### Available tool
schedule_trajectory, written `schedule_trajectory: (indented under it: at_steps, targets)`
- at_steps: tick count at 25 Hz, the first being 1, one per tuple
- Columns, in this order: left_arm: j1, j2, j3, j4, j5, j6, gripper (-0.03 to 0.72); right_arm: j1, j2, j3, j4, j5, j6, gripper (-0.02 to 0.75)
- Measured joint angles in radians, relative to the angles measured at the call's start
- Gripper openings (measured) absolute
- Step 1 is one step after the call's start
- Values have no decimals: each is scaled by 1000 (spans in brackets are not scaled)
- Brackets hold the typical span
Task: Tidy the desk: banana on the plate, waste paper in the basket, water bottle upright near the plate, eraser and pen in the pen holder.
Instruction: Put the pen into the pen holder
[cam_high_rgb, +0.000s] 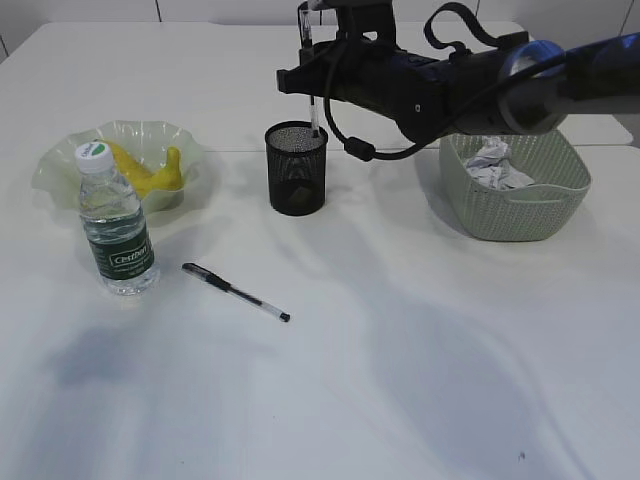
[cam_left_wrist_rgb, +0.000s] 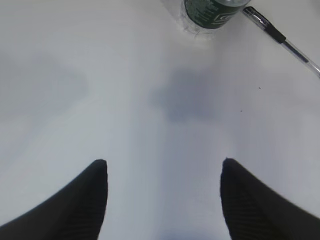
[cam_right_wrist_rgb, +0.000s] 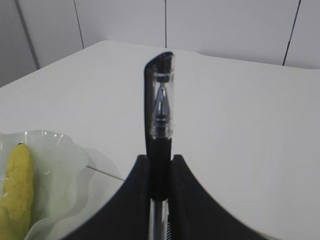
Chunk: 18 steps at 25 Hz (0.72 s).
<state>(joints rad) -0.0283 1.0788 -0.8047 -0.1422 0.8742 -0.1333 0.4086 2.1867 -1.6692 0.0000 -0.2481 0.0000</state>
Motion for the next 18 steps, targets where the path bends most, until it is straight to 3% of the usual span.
schedule_trajectory:
  at_steps: [18]
  targets:
    - [0, 0, 0, 0, -27, 0, 496, -23, 68, -69, -20, -63, 51, 45]
